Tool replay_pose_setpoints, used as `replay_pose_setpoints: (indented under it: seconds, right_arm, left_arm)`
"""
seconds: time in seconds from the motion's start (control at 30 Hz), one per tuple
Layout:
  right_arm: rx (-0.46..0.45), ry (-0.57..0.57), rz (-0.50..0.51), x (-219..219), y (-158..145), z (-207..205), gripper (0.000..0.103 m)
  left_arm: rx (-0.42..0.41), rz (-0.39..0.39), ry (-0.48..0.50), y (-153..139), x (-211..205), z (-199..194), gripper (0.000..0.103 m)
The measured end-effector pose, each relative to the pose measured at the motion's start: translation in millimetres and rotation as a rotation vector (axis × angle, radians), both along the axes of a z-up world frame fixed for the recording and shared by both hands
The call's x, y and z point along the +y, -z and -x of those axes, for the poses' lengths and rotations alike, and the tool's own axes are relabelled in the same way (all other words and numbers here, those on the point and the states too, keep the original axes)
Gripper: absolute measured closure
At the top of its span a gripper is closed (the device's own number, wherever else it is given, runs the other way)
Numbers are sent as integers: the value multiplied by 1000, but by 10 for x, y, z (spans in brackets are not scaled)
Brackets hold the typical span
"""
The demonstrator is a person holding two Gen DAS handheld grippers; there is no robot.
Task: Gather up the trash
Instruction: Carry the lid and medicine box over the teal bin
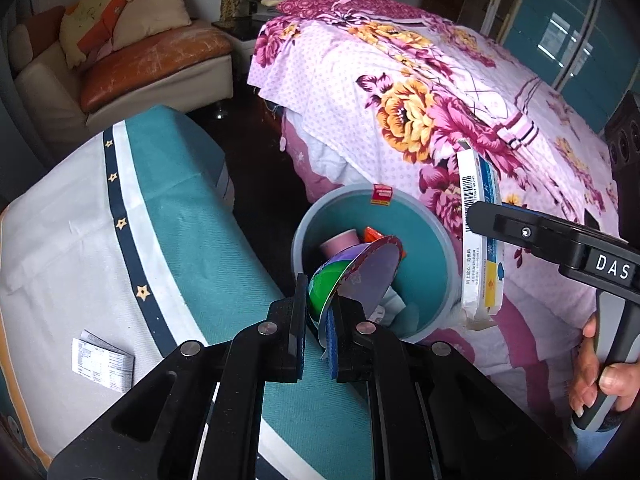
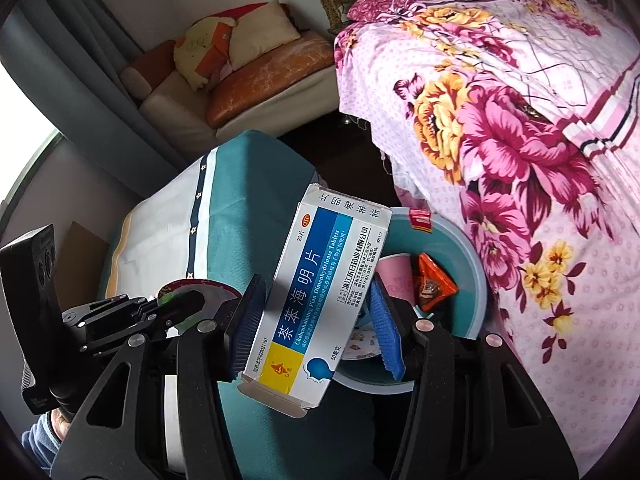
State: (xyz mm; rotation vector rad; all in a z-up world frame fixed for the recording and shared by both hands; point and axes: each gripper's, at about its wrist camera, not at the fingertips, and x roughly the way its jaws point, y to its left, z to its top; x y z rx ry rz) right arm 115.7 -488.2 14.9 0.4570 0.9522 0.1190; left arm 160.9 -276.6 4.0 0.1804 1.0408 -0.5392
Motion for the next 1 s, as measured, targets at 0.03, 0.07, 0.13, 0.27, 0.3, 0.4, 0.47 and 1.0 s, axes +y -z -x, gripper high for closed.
replay_pose_setpoints:
  seconds: [0.03, 0.07, 0.13, 0.27, 0.3, 0.4, 0.47, 1.0]
  right_arm:
    - [-1, 7, -2, -59, 1, 23, 53]
    - [-2, 12, -3, -113, 6, 38, 53]
    - [-5, 22, -6, -212, 11, 73, 53]
    - [-4, 33, -8, -340, 27, 114, 53]
    - [-2, 36, -9, -361, 36, 122, 53]
    - [6, 42, -11, -436, 76, 128, 53]
    - [12, 45, -14, -480, 105, 132, 53]
    - [56, 66, -13, -644, 257, -19, 53]
  left_arm:
    - [0, -3, 4, -2, -41, 12, 94]
    - [-1, -7, 9, 1, -88, 23, 94]
    - [-1, -15, 17, 5, -184, 36, 94]
    - [0, -23, 31, 15, -321, 42, 94]
    - [0, -26, 35, 19, -348, 41, 94]
    - [4, -32, 43, 53, -432, 34, 94]
    - [12, -37, 48, 84, -477, 26, 94]
    - [70, -52, 68, 350, -695, -169, 93]
